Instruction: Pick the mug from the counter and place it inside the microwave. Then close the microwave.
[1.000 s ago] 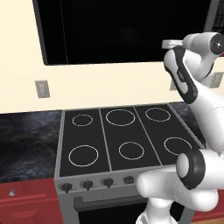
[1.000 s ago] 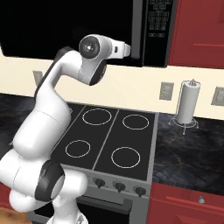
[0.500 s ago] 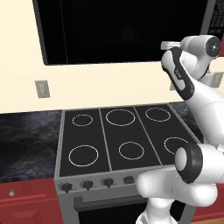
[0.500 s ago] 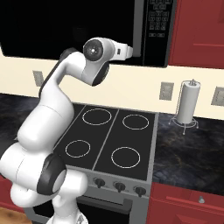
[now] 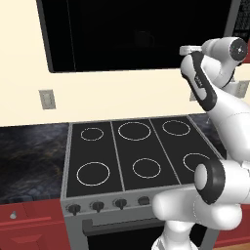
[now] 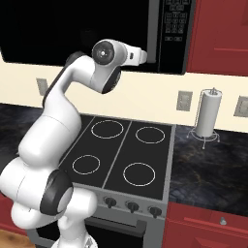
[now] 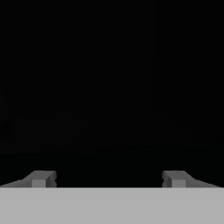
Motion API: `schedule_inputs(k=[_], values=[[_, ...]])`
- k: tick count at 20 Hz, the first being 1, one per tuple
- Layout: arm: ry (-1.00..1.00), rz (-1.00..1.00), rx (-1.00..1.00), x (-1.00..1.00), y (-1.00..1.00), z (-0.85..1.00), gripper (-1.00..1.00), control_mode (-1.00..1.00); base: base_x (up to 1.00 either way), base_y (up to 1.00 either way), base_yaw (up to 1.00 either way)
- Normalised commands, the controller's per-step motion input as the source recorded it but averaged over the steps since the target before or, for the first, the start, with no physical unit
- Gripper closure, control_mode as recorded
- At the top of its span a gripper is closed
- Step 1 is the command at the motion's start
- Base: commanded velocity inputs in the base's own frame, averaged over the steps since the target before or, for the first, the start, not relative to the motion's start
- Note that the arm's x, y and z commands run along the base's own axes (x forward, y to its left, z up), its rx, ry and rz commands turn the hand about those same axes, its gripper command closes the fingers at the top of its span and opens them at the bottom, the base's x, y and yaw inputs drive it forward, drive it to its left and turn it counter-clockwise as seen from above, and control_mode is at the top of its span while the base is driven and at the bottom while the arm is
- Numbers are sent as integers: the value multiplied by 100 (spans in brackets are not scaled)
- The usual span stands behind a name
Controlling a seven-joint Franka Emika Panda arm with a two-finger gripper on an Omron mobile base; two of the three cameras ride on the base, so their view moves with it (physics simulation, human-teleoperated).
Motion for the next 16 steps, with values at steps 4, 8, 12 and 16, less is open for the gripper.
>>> schedule_inputs(k=[4,8,12,16], values=[[0,0,0,13,0,0,-100,-100,0,0,0],[0,0,0,0,0,0,-100,-100,0,0,0],[0,0,0,0,0,0,-100,-100,0,0,0],[-6,0,0,-23,0,3,-100,-100,0,0,0]])
